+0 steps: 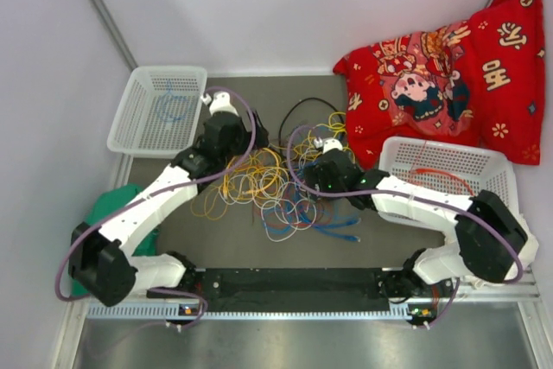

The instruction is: Untangle the cables

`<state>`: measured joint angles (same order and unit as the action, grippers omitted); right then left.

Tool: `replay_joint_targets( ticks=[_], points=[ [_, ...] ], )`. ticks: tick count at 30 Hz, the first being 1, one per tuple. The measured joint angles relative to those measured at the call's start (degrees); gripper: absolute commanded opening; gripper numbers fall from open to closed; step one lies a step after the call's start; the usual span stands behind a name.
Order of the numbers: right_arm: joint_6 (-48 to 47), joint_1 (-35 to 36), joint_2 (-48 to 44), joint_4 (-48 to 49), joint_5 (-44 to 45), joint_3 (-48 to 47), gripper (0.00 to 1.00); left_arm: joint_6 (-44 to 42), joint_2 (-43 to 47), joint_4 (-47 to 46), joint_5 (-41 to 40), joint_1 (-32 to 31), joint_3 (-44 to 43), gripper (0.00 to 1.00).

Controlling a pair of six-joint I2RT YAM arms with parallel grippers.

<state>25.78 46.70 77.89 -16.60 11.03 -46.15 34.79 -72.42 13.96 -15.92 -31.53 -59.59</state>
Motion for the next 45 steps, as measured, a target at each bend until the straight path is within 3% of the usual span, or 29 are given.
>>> replay_joint_targets(
  ticks=[10,17,20,21,23,24,25,31,36,45],
  points=[
    [3.56,0.0,10.95,6.97,-4.35,-2.16,0.79,7.15,15.96,2.16,-1.03,-5.05,14.69,0.99],
    [4.57,0.0,22.75,8.92,-3.65,-11.3,0.73,11.26,22.71,5.49,-1.77,-5.31,19.89,0.99],
    [5.07,0.0,25.31,8.74,-2.12,-14.36,0.54,12.04,23.98,7.17,-1.97,-5.4,20.68,0.99],
    [5.29,0.0,26.27,8.31,-1.16,-15.3,0.39,12.11,24.35,7.61,-2.03,-5.4,20.81,0.99],
    [5.84,0.0,27.54,8.02,0.11,-16.61,0.24,12.13,25.07,8.41,-2.43,-5.4,20.85,0.99],
    [6.12,0.0,27.87,7.96,0.81,-16.7,0.07,12.13,25.4,8.79,-2.64,-5.4,20.85,0.99],
    [6.49,0.0,27.96,7.69,1.31,-16.74,0.0,12.11,25.64,9.14,-2.86,-5.4,20.85,0.99],
    [7.37,0.04,27.47,6.71,2.56,-16.96,0.0,12.11,26.23,10.29,-3.13,-5.4,20.85,0.99],
    [4.7,0.04,18.95,1.33,2.16,-14.71,0.0,11.72,27.78,10.23,-2.84,-5.4,20.87,0.99],
    [-1.03,2.4,-12.83,-3.32,-4.5,-17.07,0.0,8.26,34.18,3.15,1.73,-5.4,21.38,0.99]
  ],
)
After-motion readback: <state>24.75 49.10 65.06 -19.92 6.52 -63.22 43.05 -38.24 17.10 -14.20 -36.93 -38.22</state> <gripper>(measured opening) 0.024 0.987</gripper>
